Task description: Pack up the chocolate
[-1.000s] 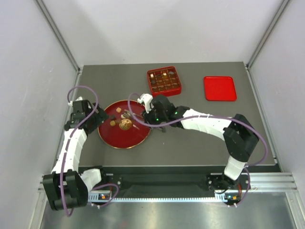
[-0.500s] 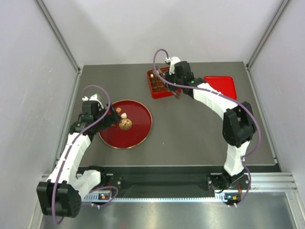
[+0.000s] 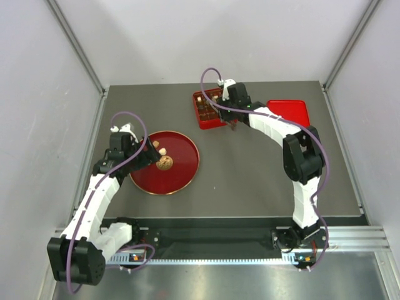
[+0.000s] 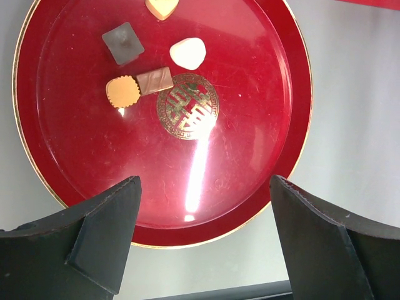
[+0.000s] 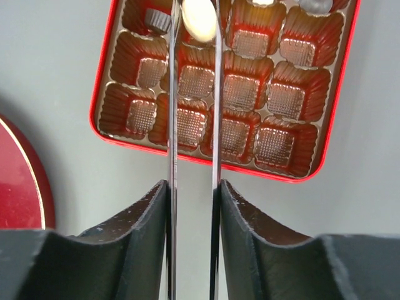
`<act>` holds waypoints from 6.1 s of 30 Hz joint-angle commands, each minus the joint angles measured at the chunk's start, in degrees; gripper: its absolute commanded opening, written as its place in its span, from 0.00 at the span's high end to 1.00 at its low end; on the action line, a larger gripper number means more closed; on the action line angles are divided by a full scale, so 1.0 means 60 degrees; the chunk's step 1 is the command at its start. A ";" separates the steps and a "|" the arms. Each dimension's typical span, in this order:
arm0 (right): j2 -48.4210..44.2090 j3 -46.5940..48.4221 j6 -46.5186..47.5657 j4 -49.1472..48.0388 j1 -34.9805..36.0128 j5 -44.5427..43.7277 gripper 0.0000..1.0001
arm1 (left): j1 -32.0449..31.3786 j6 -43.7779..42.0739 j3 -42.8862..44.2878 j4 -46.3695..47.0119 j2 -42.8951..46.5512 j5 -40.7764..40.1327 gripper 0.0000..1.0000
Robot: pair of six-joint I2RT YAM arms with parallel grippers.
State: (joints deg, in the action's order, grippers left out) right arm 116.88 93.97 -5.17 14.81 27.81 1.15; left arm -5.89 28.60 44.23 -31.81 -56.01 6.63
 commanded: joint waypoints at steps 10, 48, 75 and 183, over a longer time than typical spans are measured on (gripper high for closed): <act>-0.0056 0.0641 0.0187 -0.0315 -0.0182 -0.0045 0.57 | -0.0058 -0.0123 -0.0062 -0.0074 0.0136 -0.0007 0.11; -0.1214 -0.1995 0.1784 -0.0490 0.4021 0.1726 0.57 | -0.0058 0.0185 0.0202 -0.0543 0.1234 -0.1413 0.11; -0.1739 -0.2244 0.0920 -0.0651 0.3700 0.1696 0.64 | -0.0058 0.0214 0.0217 -0.0587 0.1293 -0.1486 0.11; -0.0657 -0.1937 0.1784 -0.1106 0.4637 0.1596 0.51 | -0.0044 0.0258 0.0114 -0.0557 0.1381 -0.1604 0.11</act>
State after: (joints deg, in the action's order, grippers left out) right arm 111.92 78.59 4.97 10.35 54.35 11.62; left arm -6.04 30.09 44.23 -35.40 -48.47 -2.46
